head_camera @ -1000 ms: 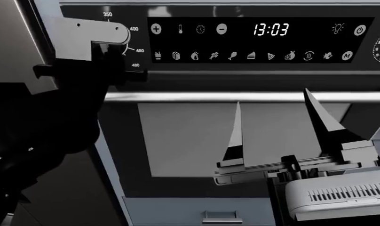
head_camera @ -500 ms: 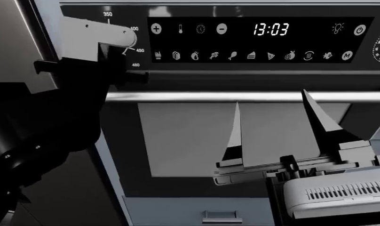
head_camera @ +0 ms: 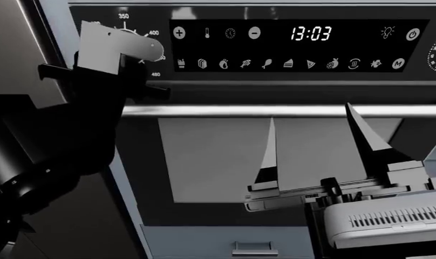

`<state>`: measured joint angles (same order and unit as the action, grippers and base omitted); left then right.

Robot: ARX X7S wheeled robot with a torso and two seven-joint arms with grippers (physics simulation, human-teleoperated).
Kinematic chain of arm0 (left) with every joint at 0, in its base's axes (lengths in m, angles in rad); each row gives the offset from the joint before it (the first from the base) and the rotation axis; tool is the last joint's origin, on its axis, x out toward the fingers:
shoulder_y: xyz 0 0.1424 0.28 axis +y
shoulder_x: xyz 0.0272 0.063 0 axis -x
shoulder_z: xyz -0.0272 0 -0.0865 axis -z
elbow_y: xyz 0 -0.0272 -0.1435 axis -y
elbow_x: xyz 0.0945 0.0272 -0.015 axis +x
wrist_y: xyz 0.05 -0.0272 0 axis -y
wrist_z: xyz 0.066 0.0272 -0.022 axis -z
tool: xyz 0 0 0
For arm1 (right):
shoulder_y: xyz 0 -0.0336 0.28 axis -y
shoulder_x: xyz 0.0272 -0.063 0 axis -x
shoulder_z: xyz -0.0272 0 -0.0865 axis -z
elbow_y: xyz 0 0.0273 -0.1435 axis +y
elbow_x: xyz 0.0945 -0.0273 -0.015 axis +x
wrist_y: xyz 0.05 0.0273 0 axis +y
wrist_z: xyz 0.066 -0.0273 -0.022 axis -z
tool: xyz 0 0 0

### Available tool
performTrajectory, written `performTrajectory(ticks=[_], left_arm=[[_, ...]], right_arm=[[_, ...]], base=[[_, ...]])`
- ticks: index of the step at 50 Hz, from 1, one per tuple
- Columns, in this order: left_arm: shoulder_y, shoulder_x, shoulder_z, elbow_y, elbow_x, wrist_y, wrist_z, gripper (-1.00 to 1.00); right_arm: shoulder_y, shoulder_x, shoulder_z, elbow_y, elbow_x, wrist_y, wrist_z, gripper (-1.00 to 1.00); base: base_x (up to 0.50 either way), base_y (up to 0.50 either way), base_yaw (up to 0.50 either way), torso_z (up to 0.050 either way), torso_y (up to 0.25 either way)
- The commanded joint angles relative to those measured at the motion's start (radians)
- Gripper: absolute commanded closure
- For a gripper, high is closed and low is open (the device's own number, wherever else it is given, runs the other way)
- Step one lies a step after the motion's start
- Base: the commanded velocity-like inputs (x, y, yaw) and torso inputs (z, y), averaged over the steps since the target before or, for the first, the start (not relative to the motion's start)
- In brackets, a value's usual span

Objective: Preheat the oven by turning the temperature knob.

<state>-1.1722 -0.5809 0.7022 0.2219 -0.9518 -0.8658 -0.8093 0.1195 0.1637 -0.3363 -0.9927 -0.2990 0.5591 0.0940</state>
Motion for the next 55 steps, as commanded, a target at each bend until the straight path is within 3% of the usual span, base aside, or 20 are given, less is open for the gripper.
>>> performTrajectory(ticks=[1, 28, 55], left_arm=[[-0.009, -0.007, 0.036, -0.129, -0.007, 0.001, 0.041, 1.0], [-0.038, -0.03, 0.084, -0.11, 0.001, -0.064, 0.063, 1.0], [-0.09, -0.043, 0.192, -0.103, 0.101, -0.107, 0.094, 1.0]], right_arm=[[0.0, 0.003, -0.004, 0.003, 0.001, -0.003, 0.006, -1.0], [-0.001, 0.009, -0.005, -0.003, 0.01, 0.002, 0.016, -1.0], [0.001, 0.014, -0.013, -0.002, 0.008, 0.009, 0.026, -1.0]], base=[[0.0, 0.0, 0.0, 0.0, 0.0], [0.01, 0.0, 0.0, 0.0, 0.0], [0.01, 0.0, 0.0, 0.0, 0.0]])
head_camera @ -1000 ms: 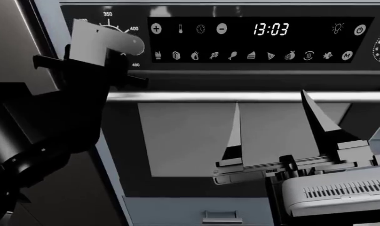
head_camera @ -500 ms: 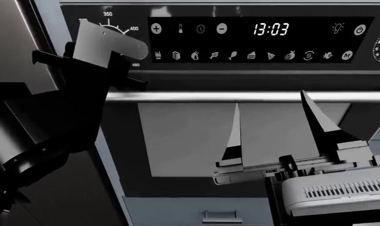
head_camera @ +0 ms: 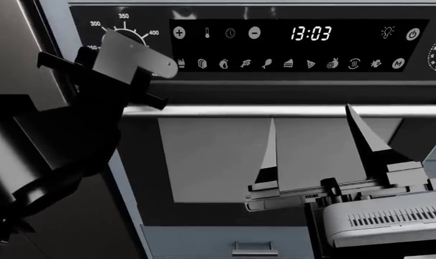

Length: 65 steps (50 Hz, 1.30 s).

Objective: Preheat the oven by turning the temperature knob.

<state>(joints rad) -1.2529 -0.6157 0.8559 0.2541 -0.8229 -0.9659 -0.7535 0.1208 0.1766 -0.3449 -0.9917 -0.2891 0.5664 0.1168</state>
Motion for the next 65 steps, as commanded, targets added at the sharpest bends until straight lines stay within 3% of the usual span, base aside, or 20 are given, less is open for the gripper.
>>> performTrajectory(ticks=[1, 65], left_arm=[[-0.012, -0.008, 0.04, -0.134, -0.027, -0.009, 0.039, 1.0], [-0.098, -0.023, 0.333, -0.13, 0.218, -0.064, 0.111, 1.0]], right_arm=[[0.0, 0.002, -0.004, -0.003, -0.001, 0.002, 0.004, -1.0], [0.008, 0.012, -0.019, -0.001, 0.0, 0.012, 0.025, -1.0]], base=[[0.02, 0.0, 0.0, 0.0, 0.0], [0.01, 0.0, 0.0, 0.0, 0.0]])
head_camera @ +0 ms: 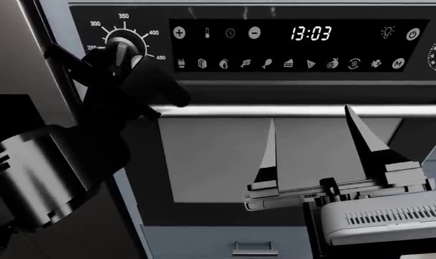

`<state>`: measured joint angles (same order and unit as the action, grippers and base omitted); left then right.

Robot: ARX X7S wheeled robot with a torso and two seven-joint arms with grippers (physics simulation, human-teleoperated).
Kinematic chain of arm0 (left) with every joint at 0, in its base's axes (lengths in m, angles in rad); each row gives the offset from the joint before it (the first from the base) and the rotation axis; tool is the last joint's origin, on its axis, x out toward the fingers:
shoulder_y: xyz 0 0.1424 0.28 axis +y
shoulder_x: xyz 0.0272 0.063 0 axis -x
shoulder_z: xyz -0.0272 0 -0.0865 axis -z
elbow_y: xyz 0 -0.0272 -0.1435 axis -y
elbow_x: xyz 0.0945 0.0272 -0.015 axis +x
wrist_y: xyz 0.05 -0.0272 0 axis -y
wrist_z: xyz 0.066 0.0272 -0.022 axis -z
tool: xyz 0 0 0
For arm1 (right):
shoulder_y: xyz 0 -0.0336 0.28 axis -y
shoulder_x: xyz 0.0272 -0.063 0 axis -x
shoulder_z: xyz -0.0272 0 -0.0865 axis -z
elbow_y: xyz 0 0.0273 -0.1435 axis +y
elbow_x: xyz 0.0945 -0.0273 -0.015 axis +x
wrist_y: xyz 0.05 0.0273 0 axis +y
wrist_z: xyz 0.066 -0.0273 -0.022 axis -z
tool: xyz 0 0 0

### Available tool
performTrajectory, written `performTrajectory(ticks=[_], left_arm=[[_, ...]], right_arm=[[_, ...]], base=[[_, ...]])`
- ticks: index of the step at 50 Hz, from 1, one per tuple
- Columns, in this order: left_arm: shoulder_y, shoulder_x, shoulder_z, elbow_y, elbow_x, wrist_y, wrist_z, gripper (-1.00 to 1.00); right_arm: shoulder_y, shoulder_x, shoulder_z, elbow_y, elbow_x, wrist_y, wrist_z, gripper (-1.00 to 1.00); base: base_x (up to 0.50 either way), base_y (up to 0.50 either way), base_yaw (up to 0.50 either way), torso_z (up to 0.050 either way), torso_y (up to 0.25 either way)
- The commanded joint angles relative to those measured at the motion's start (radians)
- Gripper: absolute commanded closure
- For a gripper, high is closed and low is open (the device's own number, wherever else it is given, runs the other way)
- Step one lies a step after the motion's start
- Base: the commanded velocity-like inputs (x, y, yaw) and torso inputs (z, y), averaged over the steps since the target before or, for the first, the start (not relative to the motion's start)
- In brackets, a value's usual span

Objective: Preheat the oven by turning the temperature knob.

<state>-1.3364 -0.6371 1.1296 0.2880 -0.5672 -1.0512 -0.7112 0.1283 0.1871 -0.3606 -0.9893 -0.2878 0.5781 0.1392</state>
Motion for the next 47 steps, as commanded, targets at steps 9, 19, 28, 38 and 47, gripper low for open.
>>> performTrajectory(ticks=[9, 19, 28, 38, 47], left_arm=[[-0.022, -0.001, 0.123, -0.167, 0.019, 0.018, 0.068, 1.0], [-0.021, -0.003, 0.146, -0.169, 0.034, 0.014, 0.073, 1.0], [-0.032, 0.002, 0.211, -0.177, 0.091, 0.007, 0.071, 1.0], [-0.051, 0.008, 0.274, -0.194, 0.151, 0.007, 0.071, 1.0], [-0.072, 0.014, 0.34, -0.198, 0.206, -0.008, 0.071, 1.0]], right_arm=[[0.001, 0.003, -0.008, -0.001, -0.003, 0.0, 0.006, -1.0], [-0.001, 0.006, -0.014, 0.0, -0.005, -0.001, 0.009, -1.0], [-0.003, 0.009, -0.016, -0.002, -0.005, -0.001, 0.011, -1.0], [0.0, 0.009, -0.012, 0.0, 0.001, -0.002, 0.013, -1.0], [0.001, 0.01, -0.012, 0.0, 0.004, -0.001, 0.014, -1.0]], base=[[0.01, 0.0, -0.01, 0.0, 0.0], [0.01, 0.0, 0.0, 0.0, 0.0], [0.01, 0.0, 0.0, 0.0, 0.0], [0.01, 0.0, -0.01, 0.0, 0.0], [0.01, 0.0, -0.01, 0.002, 0.0]])
